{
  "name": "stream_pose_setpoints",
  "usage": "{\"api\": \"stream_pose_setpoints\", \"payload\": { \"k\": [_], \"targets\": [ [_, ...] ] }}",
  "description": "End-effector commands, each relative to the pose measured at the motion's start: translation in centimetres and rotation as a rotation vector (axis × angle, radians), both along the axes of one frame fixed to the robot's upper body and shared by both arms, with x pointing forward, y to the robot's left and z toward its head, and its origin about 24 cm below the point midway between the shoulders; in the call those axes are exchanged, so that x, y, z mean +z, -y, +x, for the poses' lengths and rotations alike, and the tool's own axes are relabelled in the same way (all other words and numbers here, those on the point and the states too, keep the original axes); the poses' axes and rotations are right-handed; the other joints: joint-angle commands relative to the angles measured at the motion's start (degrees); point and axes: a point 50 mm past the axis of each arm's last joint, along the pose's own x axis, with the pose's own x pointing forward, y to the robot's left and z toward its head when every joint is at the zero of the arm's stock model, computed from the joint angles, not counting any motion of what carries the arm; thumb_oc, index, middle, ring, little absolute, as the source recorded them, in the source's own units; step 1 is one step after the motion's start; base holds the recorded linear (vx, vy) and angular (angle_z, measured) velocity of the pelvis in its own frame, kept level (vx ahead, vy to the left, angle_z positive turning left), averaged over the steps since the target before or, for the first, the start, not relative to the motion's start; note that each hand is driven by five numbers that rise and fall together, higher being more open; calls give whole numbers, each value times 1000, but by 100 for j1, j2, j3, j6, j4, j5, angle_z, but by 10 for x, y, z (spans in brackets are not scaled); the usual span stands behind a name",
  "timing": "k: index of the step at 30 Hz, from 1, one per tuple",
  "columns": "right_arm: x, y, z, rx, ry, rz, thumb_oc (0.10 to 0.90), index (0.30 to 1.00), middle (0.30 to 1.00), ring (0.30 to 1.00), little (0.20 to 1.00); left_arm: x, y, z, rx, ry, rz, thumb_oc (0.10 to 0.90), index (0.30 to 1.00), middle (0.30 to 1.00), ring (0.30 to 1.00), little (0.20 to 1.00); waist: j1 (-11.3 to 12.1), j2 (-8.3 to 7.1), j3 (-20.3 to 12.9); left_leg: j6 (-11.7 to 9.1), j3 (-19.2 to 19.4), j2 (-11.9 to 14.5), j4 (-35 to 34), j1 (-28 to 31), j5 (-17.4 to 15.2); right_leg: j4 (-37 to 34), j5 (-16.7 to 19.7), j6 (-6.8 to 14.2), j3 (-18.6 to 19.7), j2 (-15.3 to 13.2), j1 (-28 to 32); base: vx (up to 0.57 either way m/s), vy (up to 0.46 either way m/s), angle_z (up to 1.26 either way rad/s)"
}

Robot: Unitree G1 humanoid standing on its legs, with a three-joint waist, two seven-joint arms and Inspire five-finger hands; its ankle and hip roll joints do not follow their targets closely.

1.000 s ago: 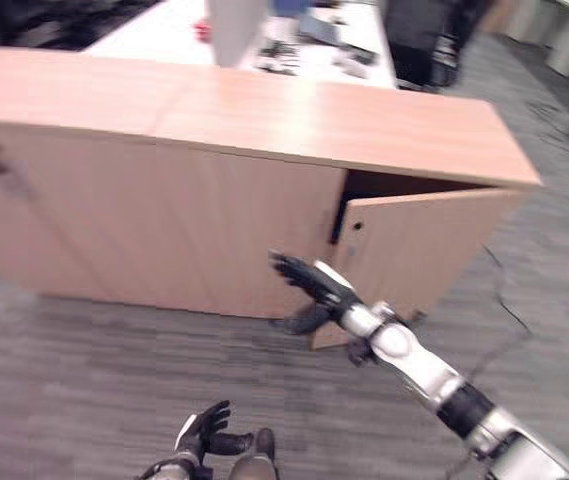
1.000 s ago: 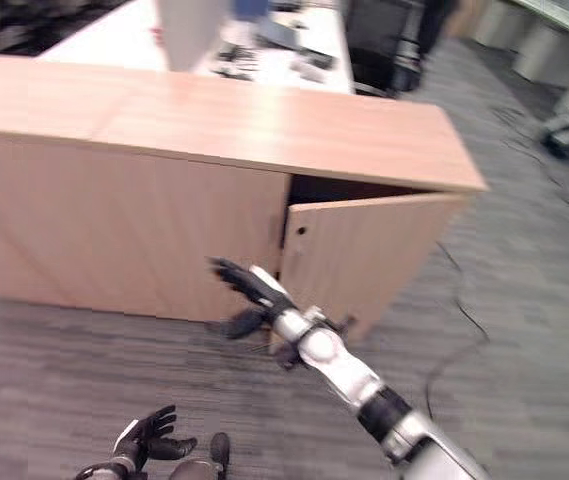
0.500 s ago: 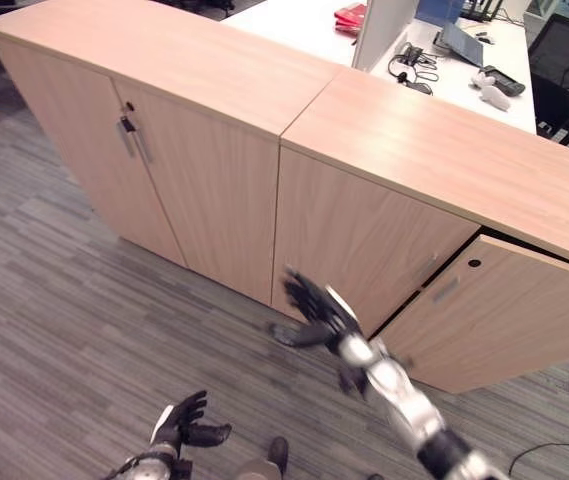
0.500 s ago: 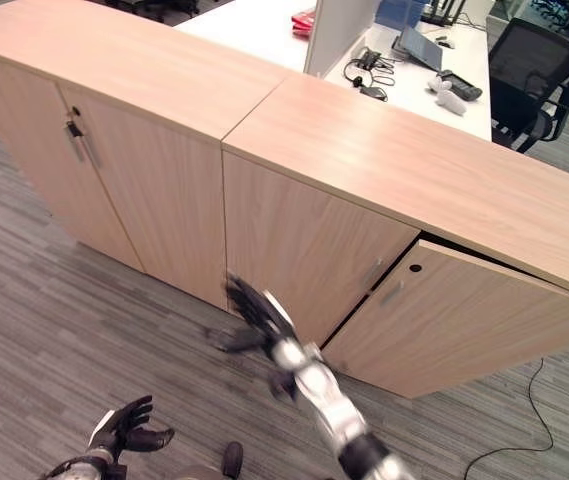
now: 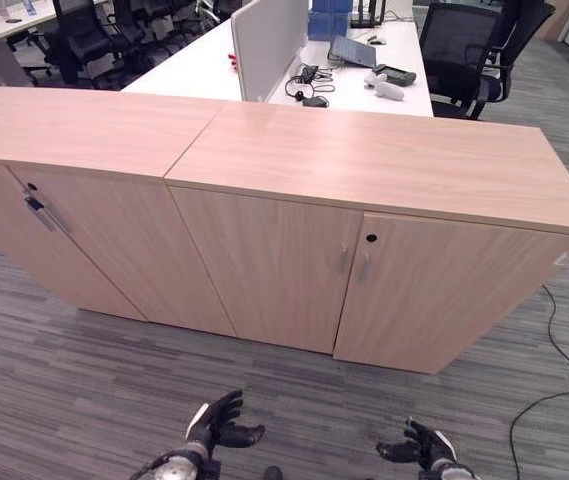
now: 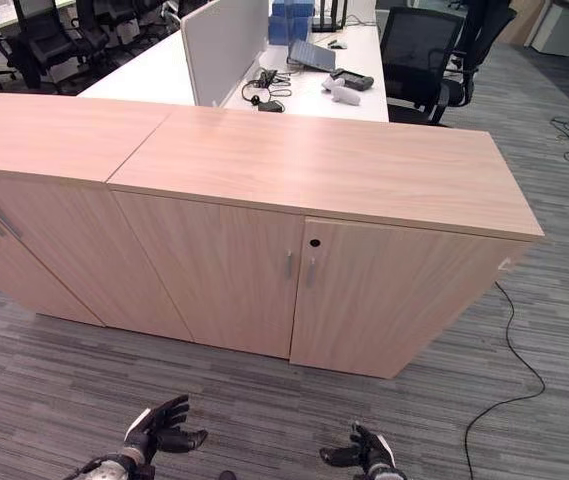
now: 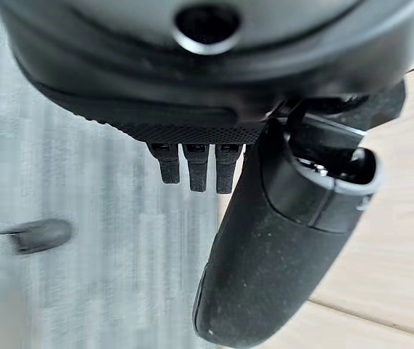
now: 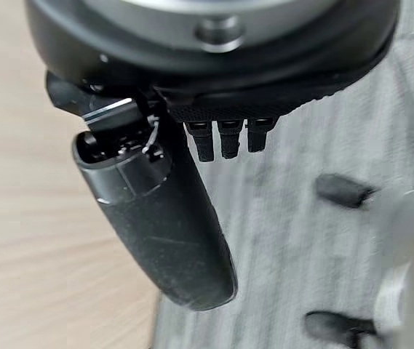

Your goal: Put the empty folder in the office cabinet

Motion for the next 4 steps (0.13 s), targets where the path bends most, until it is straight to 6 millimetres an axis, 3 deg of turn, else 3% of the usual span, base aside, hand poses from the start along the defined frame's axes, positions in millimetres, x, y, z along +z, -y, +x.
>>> {"api": "stream_pose_setpoints", "payload": {
  "k": [1,4],
  "targets": [
    [11,1,31,51,97,-32,800,900,900,900,900,10,0,23,-38,88,14,800,900,900,900,900,45,49,30,-282,-241,292,-3,158,-369,74,-399,550,-40,-359,423,8,-4,-18],
    [9,2,26,65,72,-38,800,900,900,900,900,2,2,14,-36,41,24,800,900,900,900,900,-41,83,10,-299,-185,323,-22,217,-373,56,-401,536,20,-351,433,4,3,-24]
  ]
}}
